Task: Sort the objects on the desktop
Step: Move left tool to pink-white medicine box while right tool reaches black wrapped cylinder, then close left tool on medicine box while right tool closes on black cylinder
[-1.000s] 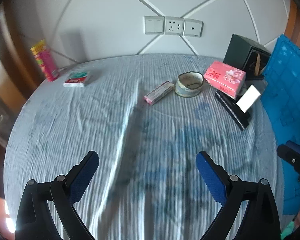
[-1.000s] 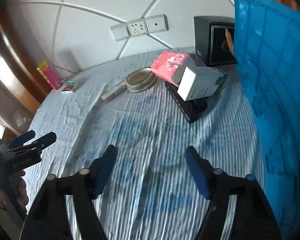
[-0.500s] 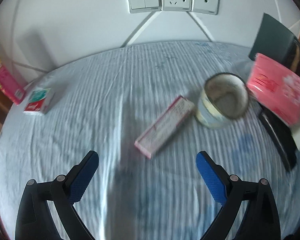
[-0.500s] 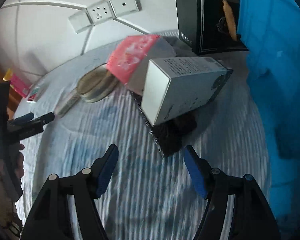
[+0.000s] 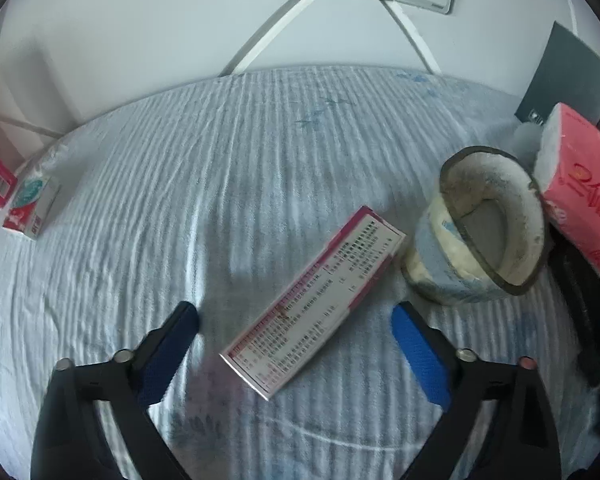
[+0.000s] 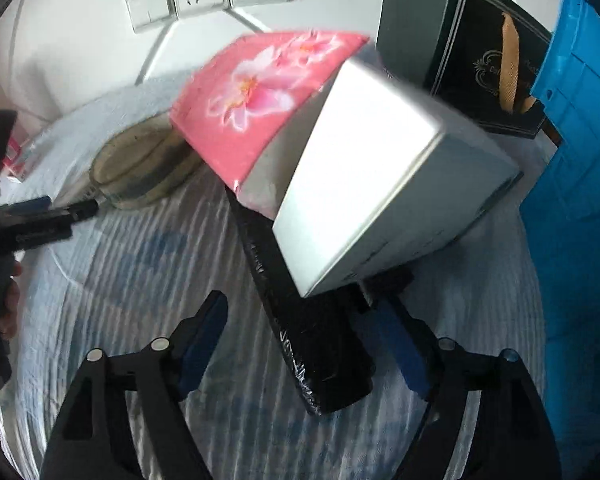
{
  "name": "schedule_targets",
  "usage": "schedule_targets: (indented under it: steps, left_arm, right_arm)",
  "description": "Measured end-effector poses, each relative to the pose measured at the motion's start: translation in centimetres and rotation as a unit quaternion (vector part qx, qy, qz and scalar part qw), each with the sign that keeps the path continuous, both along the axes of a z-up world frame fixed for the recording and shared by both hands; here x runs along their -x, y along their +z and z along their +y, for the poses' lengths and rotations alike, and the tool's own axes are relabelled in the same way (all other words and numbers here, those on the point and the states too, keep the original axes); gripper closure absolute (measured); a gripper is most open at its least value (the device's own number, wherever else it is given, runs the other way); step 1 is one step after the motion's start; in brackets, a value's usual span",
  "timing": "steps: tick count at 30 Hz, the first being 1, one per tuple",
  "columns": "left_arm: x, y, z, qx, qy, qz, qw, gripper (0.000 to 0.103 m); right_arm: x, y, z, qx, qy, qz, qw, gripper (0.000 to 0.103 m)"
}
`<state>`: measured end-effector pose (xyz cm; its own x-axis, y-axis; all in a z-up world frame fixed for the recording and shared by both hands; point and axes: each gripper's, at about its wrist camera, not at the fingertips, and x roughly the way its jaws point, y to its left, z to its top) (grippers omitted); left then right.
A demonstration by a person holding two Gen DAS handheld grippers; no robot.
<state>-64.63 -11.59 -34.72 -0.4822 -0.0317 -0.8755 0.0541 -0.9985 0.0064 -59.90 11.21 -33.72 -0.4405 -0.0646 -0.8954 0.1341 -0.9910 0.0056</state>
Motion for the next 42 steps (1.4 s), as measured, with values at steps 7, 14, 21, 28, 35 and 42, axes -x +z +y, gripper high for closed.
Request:
schedule_targets:
  steps: [7, 14, 21, 28, 35, 42]
  left_arm:
    - [-3.0, 0.7, 1.1, -0.002, -0.003, -0.004, 1.0, 0.072]
    - [-9.9, 0.7, 1.0, -0.005, -0.02, -0.033, 0.9992, 0.074]
    - [-14.0, 2.0, 1.2, -0.017, -0.016, -0.041, 0.9989, 0.02]
    - [-11.7, 2.0, 0.9, 0.002, 0.022, -0.028, 0.9994, 0.021]
    - [-11.5, 0.3, 2.4, -0.003, 0.016, -0.03, 0.9994, 0.066]
    - [-12.1, 0.4, 3.5, -0.005, 0.022, -0.031, 0.9993, 0.073]
  right_arm:
    - [-1.3, -0.4, -0.9, 0.047, 0.012, -0.032, 0.998, 0.068]
    - [-6.2, -0.3, -1.0, 0.049, 0.043, -0.076, 0.995, 0.068]
    - [-9.4, -0.2, -0.8, 0.063, 0.06, -0.096, 0.992, 0.068]
    - [-7.7, 0.9, -1.4, 0.073, 0.038, -0.051, 0.995, 0.018]
    - [-6.2, 0.2, -1.8, 0.064, 0.031, -0.056, 0.996, 0.034]
    - [-7.0, -0.2, -0.7, 0.055, 0.032, -0.068, 0.996, 0.063]
